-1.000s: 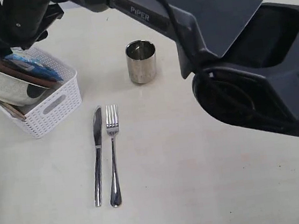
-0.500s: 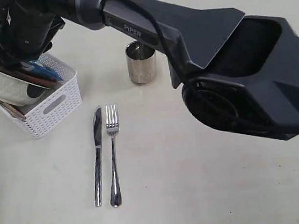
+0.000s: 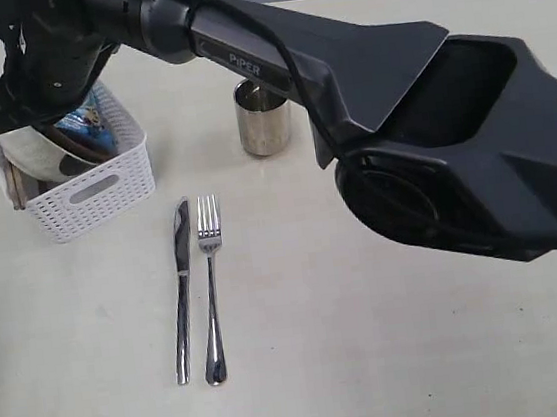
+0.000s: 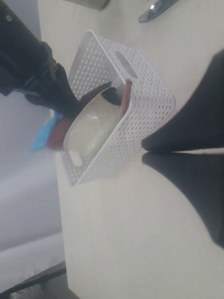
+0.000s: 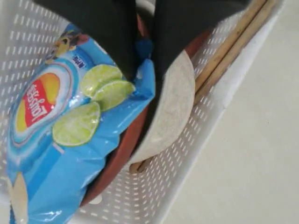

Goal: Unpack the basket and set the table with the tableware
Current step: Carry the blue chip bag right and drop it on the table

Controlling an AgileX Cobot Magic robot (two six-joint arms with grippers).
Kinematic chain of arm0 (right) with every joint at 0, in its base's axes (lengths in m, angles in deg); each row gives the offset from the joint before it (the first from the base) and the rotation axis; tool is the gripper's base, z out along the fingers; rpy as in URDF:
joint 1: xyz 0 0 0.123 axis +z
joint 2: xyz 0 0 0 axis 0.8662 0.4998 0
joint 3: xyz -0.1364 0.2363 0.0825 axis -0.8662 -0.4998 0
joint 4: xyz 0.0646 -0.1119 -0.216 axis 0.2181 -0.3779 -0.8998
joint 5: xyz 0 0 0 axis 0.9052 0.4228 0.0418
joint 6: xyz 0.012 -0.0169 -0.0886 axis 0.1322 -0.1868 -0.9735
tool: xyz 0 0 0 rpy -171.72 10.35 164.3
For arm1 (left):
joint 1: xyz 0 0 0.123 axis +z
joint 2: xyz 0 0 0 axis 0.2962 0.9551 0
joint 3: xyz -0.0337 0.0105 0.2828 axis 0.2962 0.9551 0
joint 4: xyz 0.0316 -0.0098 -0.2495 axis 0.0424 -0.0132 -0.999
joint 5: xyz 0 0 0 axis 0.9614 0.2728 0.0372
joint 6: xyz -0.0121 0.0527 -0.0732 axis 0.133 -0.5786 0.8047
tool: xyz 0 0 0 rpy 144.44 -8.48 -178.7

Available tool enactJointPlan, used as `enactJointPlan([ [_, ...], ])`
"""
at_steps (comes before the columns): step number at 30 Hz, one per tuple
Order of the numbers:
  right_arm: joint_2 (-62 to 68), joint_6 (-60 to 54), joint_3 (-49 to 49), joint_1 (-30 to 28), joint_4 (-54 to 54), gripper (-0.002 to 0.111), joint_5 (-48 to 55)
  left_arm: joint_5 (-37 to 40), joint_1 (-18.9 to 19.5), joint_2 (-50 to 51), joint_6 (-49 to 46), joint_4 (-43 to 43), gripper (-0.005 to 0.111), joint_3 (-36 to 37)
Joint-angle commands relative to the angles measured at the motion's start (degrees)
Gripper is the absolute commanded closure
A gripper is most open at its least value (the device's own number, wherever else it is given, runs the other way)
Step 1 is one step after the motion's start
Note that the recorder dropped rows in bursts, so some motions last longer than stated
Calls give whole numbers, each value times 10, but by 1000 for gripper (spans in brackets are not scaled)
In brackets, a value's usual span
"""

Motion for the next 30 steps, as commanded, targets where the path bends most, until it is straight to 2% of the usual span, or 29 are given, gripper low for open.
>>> enactJointPlan([
  [1, -23, -19, 1, -4, -13, 109, 8, -5, -2, -2, -1, 0, 106, 1],
  [17, -92, -20, 1, -4, -92, 109, 63, -5, -2, -2, -1, 0, 106, 1],
  [30, -175, 22, 1, -14, -269, 109, 153, -5, -2, -2, -1, 0, 106, 1],
])
